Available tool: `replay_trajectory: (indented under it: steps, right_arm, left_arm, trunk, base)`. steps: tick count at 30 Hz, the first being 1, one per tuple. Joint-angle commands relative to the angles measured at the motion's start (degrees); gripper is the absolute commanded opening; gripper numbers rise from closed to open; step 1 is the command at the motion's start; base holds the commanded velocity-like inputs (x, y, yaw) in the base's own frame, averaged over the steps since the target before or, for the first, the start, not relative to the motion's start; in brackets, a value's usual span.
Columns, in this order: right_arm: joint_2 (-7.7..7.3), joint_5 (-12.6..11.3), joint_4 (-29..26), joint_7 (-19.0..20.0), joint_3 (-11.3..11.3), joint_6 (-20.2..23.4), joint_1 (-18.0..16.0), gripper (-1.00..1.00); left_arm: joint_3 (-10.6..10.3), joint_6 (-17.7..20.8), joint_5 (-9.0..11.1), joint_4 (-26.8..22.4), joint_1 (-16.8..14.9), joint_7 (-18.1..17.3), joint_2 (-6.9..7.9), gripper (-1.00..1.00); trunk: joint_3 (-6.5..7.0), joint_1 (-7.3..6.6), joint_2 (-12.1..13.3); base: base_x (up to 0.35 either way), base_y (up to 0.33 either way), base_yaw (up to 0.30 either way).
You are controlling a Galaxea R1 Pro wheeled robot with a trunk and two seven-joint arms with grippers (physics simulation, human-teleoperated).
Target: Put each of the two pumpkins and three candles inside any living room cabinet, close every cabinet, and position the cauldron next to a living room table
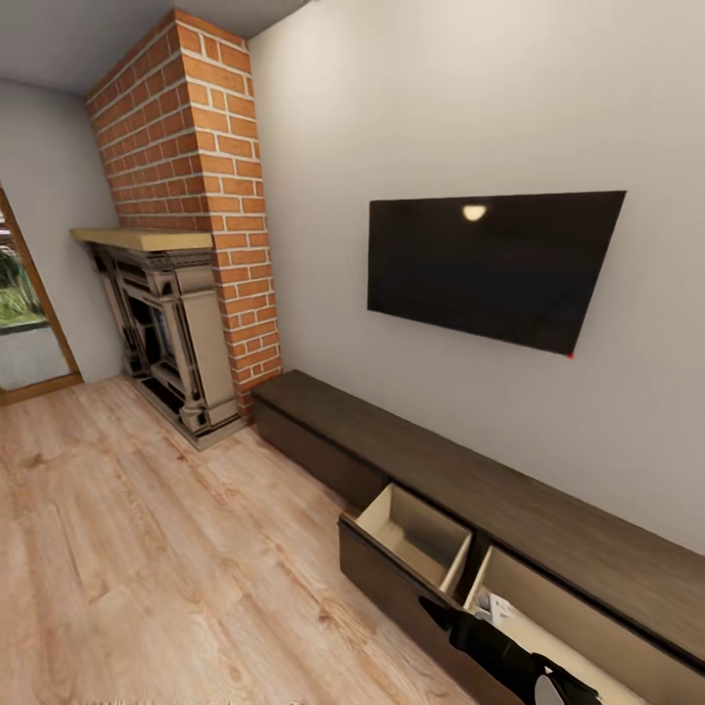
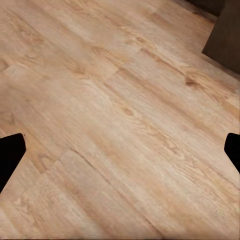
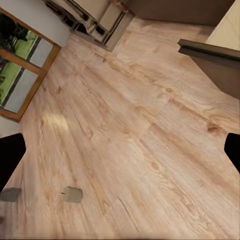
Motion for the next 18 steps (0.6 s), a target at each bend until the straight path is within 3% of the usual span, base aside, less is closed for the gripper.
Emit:
replay_trajectory:
  steps: [1, 18]
  right_arm:
    - [-0.02, -0.6, 0.0, 0.1, 0.0, 0.5, 0.0, 1.00]
    - [0.41, -0.5, -0.1, 0.1, 0.0, 0.5, 0.0, 1.00]
  left_arm:
    - [0.1, 0.2, 0.3, 0.0, 0.0, -0.3, 0.00, 1.00]
    - [0.1, 0.2, 0.3, 0.0, 0.0, -0.3, 0.00, 1.00]
  trunk:
    - [0.13, -0.22, 0.4]
    - [3.18, -3.95, 7.2]
  base:
    - [0.000, 0.000, 0.290]
    - [0.000, 0.000, 0.290]
